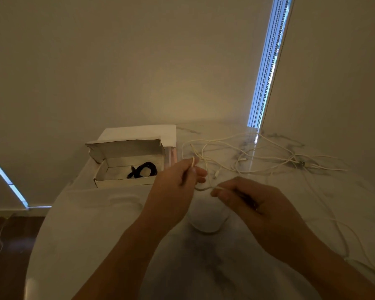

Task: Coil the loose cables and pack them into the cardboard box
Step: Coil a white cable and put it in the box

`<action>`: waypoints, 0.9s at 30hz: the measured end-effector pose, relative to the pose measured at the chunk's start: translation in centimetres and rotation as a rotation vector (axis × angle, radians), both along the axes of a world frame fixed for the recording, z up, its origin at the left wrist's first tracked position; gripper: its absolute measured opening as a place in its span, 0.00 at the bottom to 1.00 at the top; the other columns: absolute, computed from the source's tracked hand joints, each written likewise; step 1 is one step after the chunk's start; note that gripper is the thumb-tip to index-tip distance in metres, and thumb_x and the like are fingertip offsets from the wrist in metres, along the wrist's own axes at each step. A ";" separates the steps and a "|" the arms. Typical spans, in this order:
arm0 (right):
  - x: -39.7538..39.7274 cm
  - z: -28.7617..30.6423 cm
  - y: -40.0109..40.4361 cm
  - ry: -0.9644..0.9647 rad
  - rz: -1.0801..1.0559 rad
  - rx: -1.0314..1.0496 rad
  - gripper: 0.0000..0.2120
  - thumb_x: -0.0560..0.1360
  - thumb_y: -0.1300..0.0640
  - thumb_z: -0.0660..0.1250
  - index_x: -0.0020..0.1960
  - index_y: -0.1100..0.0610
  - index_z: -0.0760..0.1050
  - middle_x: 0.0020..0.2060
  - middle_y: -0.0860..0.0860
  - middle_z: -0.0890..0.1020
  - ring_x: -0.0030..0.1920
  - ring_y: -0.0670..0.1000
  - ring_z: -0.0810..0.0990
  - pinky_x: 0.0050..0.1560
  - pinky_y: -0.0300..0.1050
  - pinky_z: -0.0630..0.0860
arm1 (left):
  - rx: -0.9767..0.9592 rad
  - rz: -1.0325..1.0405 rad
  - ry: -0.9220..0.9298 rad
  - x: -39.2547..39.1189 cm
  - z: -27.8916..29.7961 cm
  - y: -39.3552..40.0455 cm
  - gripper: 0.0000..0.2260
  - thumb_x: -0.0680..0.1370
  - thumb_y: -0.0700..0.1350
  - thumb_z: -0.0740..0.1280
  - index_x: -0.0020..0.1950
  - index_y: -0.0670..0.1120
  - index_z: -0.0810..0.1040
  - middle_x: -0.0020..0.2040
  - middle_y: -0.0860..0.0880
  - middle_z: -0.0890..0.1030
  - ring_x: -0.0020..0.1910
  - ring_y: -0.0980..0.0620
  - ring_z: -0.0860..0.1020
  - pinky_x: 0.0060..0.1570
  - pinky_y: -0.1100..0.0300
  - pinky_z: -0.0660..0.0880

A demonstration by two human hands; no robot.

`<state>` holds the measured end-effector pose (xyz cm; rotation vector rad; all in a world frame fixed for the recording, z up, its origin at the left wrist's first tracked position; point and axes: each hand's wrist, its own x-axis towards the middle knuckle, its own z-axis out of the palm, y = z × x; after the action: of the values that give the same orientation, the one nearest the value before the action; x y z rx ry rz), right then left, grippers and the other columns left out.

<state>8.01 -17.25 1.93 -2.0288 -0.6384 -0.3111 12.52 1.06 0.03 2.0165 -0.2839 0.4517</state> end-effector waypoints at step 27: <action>2.8 -1.9 -0.6 0.038 -0.259 0.201 0.13 0.78 0.53 0.66 0.54 0.34 0.78 0.43 0.27 0.81 0.48 0.31 0.79 0.45 0.23 0.71 | -1.049 -0.605 0.435 -1.2 1.4 -1.8 0.18 0.78 0.43 0.60 0.61 0.32 0.75 0.36 0.49 0.69 0.33 0.56 0.65 0.41 0.60 0.63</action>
<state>10.84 -17.88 0.04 -1.9180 -0.3066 -0.4688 11.28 -0.77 1.42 0.8868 -0.2825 -0.2166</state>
